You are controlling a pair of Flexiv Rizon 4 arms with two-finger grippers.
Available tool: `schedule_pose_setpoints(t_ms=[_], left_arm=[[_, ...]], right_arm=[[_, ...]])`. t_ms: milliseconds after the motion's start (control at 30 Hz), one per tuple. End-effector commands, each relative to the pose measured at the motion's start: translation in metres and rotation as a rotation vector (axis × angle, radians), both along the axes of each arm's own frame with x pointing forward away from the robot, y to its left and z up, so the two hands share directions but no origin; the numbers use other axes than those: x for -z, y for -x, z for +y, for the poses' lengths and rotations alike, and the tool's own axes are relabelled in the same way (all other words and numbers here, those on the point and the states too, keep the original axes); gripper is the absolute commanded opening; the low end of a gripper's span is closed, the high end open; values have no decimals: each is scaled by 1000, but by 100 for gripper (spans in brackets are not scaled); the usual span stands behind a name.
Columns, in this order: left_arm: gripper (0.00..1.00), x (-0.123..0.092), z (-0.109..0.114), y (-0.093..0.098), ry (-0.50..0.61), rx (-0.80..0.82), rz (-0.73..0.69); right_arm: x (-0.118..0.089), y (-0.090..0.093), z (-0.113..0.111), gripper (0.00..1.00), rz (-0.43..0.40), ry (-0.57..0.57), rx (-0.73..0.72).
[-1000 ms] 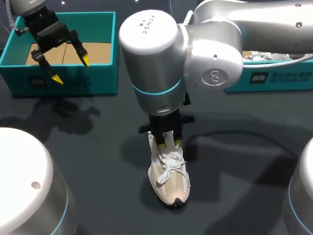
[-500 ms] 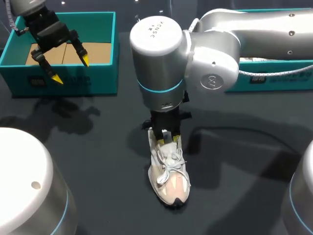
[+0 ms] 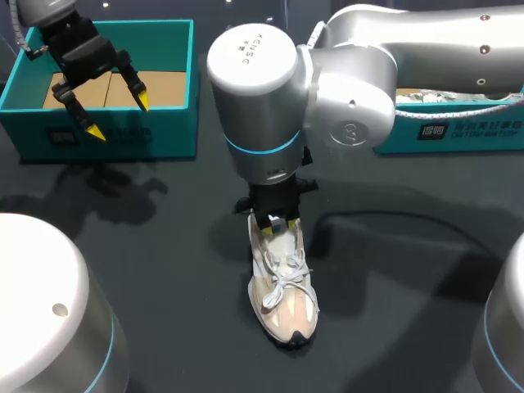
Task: Take the shoe out of the shoebox, open the shoe tongue, remove and reinsert the insole, then place the shoe into the shoebox
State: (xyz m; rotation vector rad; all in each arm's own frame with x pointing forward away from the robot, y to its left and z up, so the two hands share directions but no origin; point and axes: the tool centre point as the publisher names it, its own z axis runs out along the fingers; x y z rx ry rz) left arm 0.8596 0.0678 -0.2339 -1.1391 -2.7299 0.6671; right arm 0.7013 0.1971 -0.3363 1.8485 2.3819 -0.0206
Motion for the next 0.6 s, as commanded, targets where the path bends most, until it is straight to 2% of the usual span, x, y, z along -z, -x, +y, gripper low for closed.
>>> schedule_pose_setpoints(t_ms=[33, 167, 367, 433, 600], left_arm=[[100, 0, 1, 1, -2, 1, -2], [100, 0, 1, 1, -2, 1, -2], [100, 0, 1, 1, -2, 1, -2], [100, 0, 1, 1, -2, 1, -2], [100, 0, 1, 1, -2, 1, -2]], right_arm=[[31, -9, -13, 33, 37, -88, -2], [19, -8, -10, 34, 18, -62, -15], [-16, -6, -6, 35, -22, -6, -68], [-29, -5, -2, 36, -34, 26, -117], [-49, -10, -2, 47, -57, 54, -310]])
